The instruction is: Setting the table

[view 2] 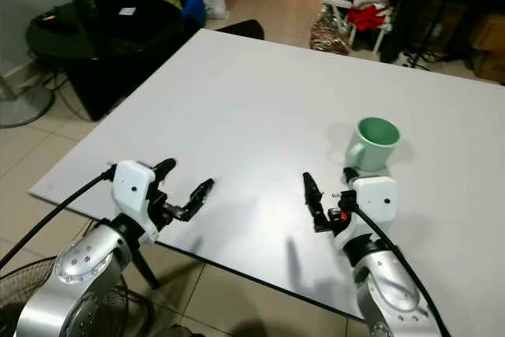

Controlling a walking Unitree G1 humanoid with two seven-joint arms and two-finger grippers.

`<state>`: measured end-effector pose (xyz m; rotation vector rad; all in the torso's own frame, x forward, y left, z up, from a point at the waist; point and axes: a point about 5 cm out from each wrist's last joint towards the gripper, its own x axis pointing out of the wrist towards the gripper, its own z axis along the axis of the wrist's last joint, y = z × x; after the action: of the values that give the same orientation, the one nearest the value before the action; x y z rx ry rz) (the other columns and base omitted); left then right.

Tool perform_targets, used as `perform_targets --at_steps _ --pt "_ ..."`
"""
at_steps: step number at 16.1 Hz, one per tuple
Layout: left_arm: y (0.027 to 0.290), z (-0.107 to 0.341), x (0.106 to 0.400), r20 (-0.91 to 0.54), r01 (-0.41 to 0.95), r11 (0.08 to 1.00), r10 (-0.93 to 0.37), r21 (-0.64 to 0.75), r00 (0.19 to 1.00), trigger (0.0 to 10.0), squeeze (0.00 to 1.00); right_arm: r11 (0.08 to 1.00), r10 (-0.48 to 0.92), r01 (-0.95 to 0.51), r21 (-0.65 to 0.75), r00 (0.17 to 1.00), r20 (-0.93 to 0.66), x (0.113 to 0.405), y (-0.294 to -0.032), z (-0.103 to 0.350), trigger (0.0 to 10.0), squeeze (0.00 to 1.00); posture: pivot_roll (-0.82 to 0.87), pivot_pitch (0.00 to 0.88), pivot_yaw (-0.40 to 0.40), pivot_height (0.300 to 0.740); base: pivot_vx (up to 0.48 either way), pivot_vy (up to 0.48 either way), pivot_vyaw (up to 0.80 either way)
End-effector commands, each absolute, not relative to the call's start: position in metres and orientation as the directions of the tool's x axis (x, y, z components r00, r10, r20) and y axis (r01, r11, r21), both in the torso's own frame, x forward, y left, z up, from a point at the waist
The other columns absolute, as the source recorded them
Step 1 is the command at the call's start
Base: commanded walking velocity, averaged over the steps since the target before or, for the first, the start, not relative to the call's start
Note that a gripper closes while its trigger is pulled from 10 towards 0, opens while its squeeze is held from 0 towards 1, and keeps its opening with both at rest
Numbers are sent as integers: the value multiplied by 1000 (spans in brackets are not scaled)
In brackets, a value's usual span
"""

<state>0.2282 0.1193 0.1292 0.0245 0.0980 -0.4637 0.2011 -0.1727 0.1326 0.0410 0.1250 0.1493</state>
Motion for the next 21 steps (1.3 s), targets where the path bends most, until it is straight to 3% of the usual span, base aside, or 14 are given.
perform_targets --at_steps 1,21 --pt "125 138 229 -45 385 922 -383 36 923 10000 0 990 138 -130 63 980 -143 201 -172 135 10000 0 71 0 33 740 0 0 0" --pt "133 137 223 -100 393 915 -384 90 918 10000 0 985 155 -136 103 965 -213 193 -166 128 10000 0 87 0 40 740 0 -405 0"
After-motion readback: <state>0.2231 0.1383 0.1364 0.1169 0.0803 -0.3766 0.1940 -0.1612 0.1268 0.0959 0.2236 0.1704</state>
